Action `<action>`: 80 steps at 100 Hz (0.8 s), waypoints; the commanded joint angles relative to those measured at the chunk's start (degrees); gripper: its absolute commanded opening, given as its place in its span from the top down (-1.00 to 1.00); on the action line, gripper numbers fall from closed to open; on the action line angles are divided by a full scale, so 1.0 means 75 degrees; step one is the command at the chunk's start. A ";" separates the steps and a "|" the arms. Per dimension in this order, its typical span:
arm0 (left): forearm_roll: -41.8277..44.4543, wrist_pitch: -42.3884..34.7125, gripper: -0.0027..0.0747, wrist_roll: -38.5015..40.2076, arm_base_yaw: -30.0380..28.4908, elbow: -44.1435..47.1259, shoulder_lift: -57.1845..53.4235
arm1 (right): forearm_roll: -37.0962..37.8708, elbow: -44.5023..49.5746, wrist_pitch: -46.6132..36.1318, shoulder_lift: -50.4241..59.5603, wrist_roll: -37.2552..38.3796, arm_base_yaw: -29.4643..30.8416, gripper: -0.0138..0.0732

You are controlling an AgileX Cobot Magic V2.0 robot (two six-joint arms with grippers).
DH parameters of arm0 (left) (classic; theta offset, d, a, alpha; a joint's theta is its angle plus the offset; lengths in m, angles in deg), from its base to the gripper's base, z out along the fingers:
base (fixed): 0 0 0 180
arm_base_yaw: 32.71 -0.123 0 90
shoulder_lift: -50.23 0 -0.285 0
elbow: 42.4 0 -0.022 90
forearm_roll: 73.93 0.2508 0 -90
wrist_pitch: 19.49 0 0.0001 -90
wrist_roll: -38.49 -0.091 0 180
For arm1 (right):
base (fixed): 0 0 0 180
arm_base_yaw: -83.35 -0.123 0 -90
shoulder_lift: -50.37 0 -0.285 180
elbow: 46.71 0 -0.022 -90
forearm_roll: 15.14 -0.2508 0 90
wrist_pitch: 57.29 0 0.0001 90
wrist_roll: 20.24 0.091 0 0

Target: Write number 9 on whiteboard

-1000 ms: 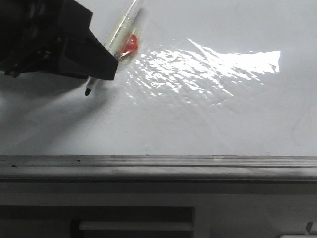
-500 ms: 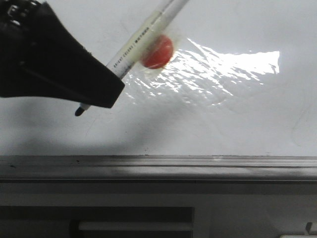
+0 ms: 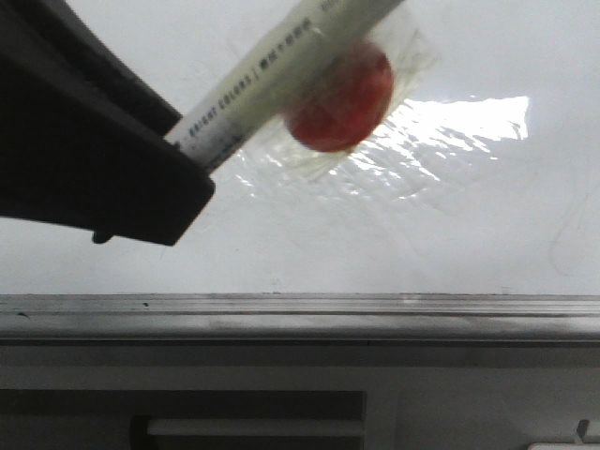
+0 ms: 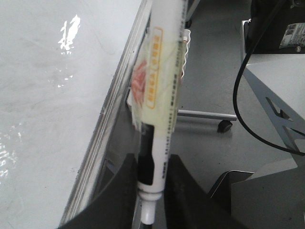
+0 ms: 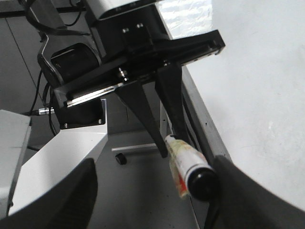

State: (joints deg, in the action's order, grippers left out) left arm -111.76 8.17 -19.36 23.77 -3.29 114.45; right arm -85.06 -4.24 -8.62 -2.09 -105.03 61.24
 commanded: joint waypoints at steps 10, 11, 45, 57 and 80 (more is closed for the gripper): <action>-0.0175 -0.0330 0.98 -0.0008 0.0052 -0.0259 -0.0106 | -0.0620 -0.0736 -0.0213 -0.0754 -0.0289 -0.0534 -0.35; -0.0175 -0.0330 0.98 -0.0008 0.0052 -0.0259 -0.0106 | -0.0620 -0.0755 -0.0242 -0.0813 -0.0289 -0.0560 -0.35; -0.0175 -0.0330 0.98 -0.0008 0.0052 -0.0259 -0.0106 | -0.0620 -0.0864 -0.1069 -0.1758 -0.0275 -0.1860 0.56; -0.0175 -0.0330 0.98 -0.0008 0.0052 -0.0259 -0.0106 | -0.0607 -0.0864 -0.1261 -0.1850 -0.0132 -0.2042 0.81; -0.0170 -0.0341 0.98 -0.0008 0.0052 -0.0259 -0.0106 | -0.0472 -0.0864 -0.1620 -0.1817 -0.0280 -0.2073 0.82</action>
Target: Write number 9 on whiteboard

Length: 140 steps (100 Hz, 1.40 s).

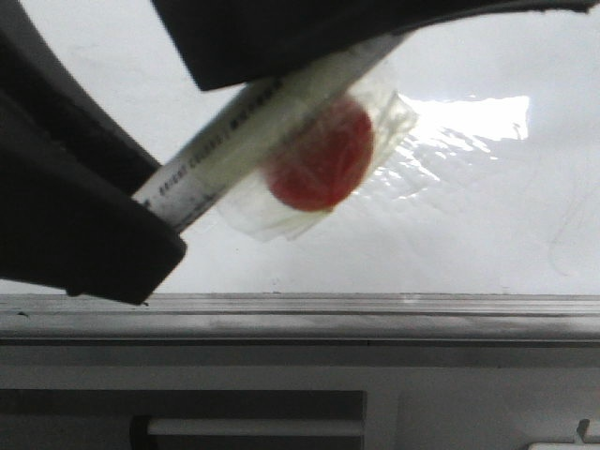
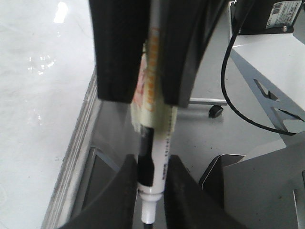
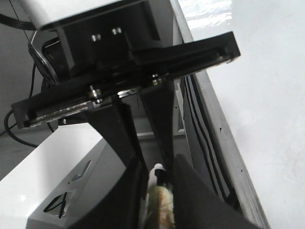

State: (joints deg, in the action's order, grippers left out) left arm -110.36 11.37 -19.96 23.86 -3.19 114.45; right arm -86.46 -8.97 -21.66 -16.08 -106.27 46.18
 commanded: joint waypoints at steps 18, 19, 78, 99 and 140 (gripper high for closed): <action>-0.0357 -0.0768 0.98 0.0072 0.0039 -0.0273 -0.0119 | 0.0134 -0.0246 0.0032 0.0211 -0.0117 -0.0064 0.47; -0.0357 -0.0768 0.98 0.0072 0.0039 -0.0273 -0.0119 | 0.0198 -0.0246 0.0021 0.0211 -0.0117 -0.0064 0.41; -0.0357 -0.0739 0.98 0.0072 0.0039 -0.0273 -0.0119 | 0.0517 -0.0058 -0.0879 0.0309 -0.0117 -0.0064 -0.38; -0.0357 -0.0610 0.98 0.0072 0.0039 -0.0285 -0.0119 | 0.0550 0.0106 -0.0985 0.0309 -0.0117 -0.0036 -0.38; -0.0357 -0.0580 0.98 0.0072 0.0039 -0.0285 -0.0119 | 0.0260 0.0123 -0.0850 0.0309 -0.0117 -0.0036 0.84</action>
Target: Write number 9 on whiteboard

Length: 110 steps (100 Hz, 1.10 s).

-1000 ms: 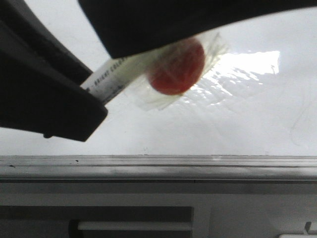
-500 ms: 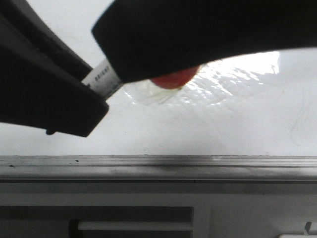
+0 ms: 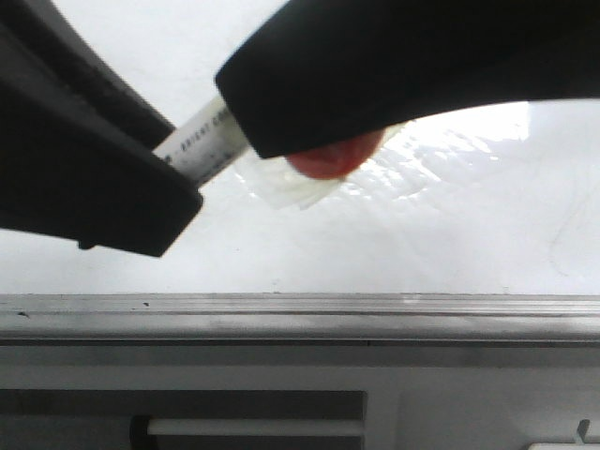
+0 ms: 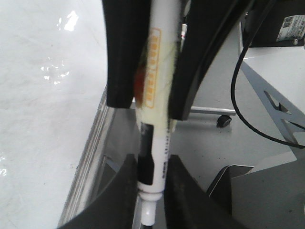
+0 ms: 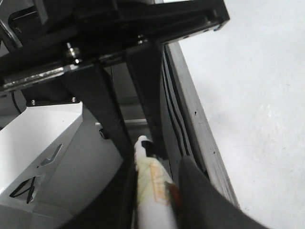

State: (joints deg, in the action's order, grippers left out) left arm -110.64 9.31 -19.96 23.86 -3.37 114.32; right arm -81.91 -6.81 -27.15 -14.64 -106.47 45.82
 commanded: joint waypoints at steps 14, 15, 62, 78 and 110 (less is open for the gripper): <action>-0.0304 -0.0513 0.98 0.0177 -0.0028 -0.0260 -0.0102 | -0.0347 -0.0154 -0.0118 0.0083 -0.0049 0.0011 0.84; -0.0318 -0.0539 0.98 0.0197 -0.0027 -0.0260 -0.0102 | -0.0347 -0.0154 -0.0132 0.0068 -0.0030 0.0011 0.84; 0.0101 0.0360 -0.48 0.2526 -0.1340 -0.0260 -0.2452 | 0.8063 -0.3630 0.2943 -0.0072 0.7576 -0.0021 0.79; 0.1128 0.0193 -0.20 0.3402 -0.1969 -0.0260 -0.3431 | 0.9616 -0.4031 0.2037 0.0330 0.9193 -0.0021 0.77; 0.2448 0.0087 0.61 0.4963 -0.3469 -0.0245 -0.4393 | 1.0945 -0.0713 -0.2971 0.1546 0.9714 0.0014 0.77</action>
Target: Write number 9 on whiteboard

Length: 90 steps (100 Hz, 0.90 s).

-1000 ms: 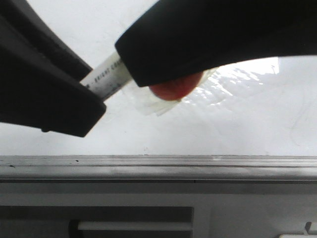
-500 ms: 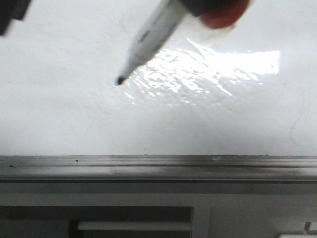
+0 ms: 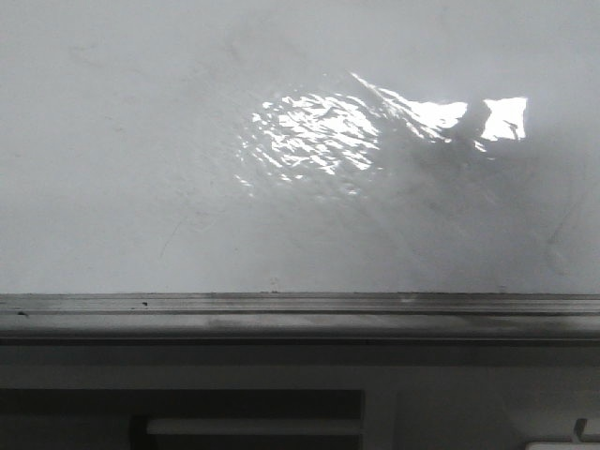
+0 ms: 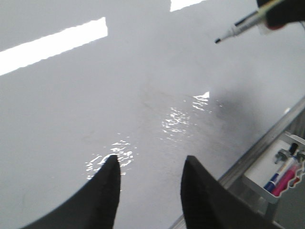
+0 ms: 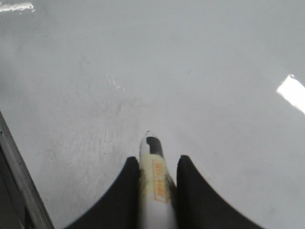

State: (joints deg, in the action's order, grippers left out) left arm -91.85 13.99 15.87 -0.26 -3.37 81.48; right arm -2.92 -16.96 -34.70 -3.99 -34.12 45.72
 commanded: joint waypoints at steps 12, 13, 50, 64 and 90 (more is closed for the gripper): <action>-0.0164 -0.0548 0.99 0.0187 -0.0467 -0.0245 -0.0015 | 0.0513 0.1121 -0.2649 0.0000 0.0067 0.0323 0.77; -0.0164 -0.0548 0.98 0.0187 -0.0468 -0.0245 -0.0015 | 0.0513 0.1121 -0.2649 -0.0037 0.0067 0.0382 0.77; -0.0225 -0.0567 0.98 0.0187 -0.0468 -0.0245 -0.0015 | -0.0291 0.1102 -0.2456 -0.0426 0.0067 0.1178 0.77; -0.0225 -0.0567 0.98 0.0187 -0.0468 -0.0245 -0.0015 | -0.0347 0.1102 -0.2336 -0.0589 0.0162 0.1358 0.77; -0.0229 -0.0567 0.98 0.0187 -0.0468 -0.0245 -0.0015 | -0.0442 0.0903 -0.2154 -0.1056 0.0260 0.1627 0.77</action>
State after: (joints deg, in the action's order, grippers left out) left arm -92.30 13.99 16.60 -3.58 -3.37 80.94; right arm -5.97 -7.82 -48.11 -10.81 -32.44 57.31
